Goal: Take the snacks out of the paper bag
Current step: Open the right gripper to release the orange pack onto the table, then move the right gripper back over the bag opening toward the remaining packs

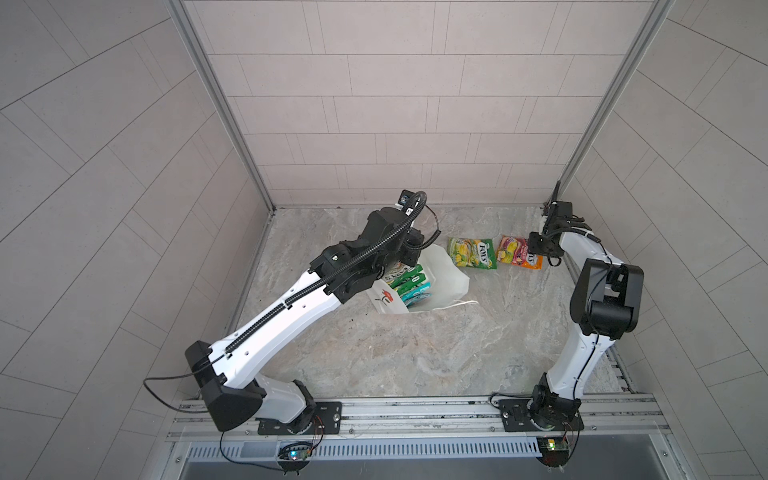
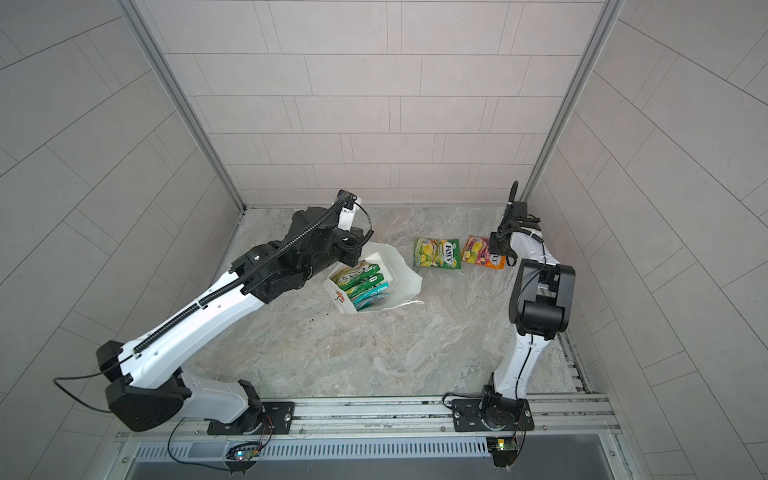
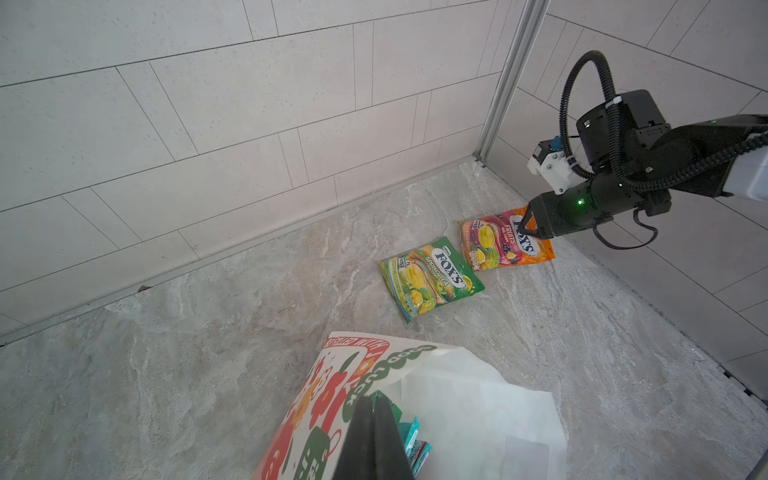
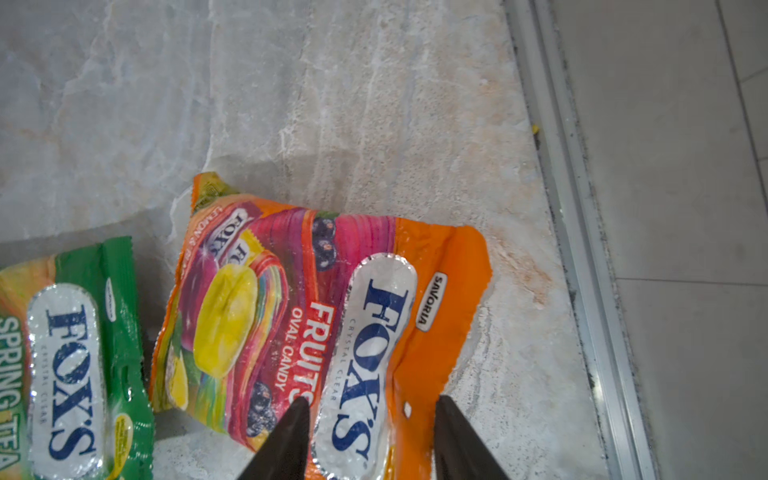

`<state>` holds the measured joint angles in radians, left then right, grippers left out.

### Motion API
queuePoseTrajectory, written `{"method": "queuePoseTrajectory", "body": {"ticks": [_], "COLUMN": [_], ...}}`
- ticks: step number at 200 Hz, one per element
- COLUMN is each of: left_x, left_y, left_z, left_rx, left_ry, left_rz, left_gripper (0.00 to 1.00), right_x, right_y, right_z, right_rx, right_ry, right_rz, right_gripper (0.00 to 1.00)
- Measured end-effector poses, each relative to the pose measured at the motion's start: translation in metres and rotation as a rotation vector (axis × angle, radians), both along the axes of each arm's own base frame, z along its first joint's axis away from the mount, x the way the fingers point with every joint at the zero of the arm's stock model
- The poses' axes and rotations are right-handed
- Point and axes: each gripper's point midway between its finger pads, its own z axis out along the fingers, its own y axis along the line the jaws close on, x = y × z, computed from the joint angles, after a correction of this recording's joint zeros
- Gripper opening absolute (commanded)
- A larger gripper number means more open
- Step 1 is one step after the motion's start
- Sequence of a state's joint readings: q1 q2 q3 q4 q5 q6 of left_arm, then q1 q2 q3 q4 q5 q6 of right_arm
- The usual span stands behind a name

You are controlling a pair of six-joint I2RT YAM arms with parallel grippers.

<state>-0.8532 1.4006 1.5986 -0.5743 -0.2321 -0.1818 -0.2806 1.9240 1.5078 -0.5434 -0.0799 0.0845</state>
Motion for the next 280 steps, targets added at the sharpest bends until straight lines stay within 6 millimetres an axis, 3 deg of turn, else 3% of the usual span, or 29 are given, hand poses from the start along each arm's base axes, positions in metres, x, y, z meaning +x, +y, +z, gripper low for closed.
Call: {"method": "queuePoseTrajectory", "body": {"ticks": [46,66,87,123,170,212,280], "left_x": [-0.004,-0.007,-0.011,-0.016,-0.02,-0.021,-0.025], "left_y": [-0.006,-0.01,-0.015,-0.024,-0.034,-0.039,-0.051], "left_z": [-0.001,-0.001,-0.002,-0.001,-0.009,-0.011,-0.004], "left_rx": [-0.004,-0.011,-0.022,-0.056,-0.112,-0.166,-0.236], "left_ry": [0.008,0.016,0.028,0.046,0.072,0.085,0.084], "left_rz": [-0.04,-0.069,-0.102,-0.151,-0.177,-0.165,-0.175], "left_gripper": [0.0,0.0,0.0,0.0,0.0,0.0,0.0], "right_x": [-0.014,-0.021,-0.024,-0.042,-0.081,-0.122,-0.187], "right_y": [0.0,0.008,0.024,0.073,0.155,0.219,0.288], "right_z": [0.017,0.042,0.081,0.148,0.192,0.205,0.218], "right_rx": [-0.012,0.012,0.072,0.263,0.505,0.634,0.697], "right_ry": [-0.05,-0.123,-0.25,-0.538,-0.69,-0.691,-0.626], "right_rz": [-0.045,-0.047,-0.026,0.069,0.266,0.43,0.666], "right_gripper": [0.62,0.62,0.62,0.63,0.63,0.62,0.58]}}
